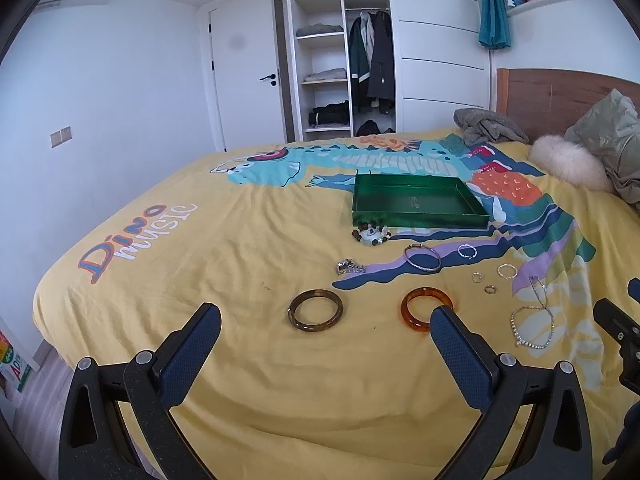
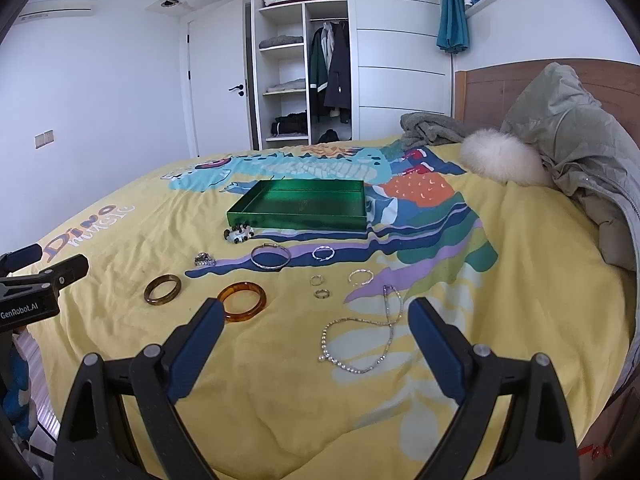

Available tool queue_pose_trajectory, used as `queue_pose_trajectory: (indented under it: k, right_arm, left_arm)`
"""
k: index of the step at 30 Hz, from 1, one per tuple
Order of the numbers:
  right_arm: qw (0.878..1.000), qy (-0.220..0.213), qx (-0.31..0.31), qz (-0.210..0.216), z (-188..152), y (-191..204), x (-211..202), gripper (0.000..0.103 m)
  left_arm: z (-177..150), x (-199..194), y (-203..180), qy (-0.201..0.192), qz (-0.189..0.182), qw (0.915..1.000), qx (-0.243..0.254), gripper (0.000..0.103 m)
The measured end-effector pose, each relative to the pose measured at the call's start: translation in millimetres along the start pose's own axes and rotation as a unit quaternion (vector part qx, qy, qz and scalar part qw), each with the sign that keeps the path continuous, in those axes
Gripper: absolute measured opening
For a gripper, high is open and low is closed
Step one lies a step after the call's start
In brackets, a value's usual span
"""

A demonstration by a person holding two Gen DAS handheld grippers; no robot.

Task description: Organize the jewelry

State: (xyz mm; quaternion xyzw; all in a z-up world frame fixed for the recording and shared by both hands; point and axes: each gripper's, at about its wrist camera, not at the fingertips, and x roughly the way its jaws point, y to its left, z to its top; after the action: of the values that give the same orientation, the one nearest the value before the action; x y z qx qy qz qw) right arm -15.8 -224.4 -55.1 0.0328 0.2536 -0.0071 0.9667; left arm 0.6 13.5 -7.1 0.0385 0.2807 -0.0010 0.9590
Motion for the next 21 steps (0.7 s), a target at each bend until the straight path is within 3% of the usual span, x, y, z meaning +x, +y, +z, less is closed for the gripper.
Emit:
queue_pose_trajectory:
  k: [13, 21]
  right_arm:
    - [1.0, 0.014, 0.018, 0.01, -4.4, -6.8, 4.1, 0.093]
    - [0.999, 0.02, 0.026, 0.018, -7.6, -8.0, 8.1, 0.093]
  left_arm:
    - [-4.5, -2.0, -0.6, -0.01, 0.012, 0.9999, 0.002, 0.103]
    - [-5.7, 2.7, 1.9, -0.003, 0.0, 1.0, -0.004, 0.103]
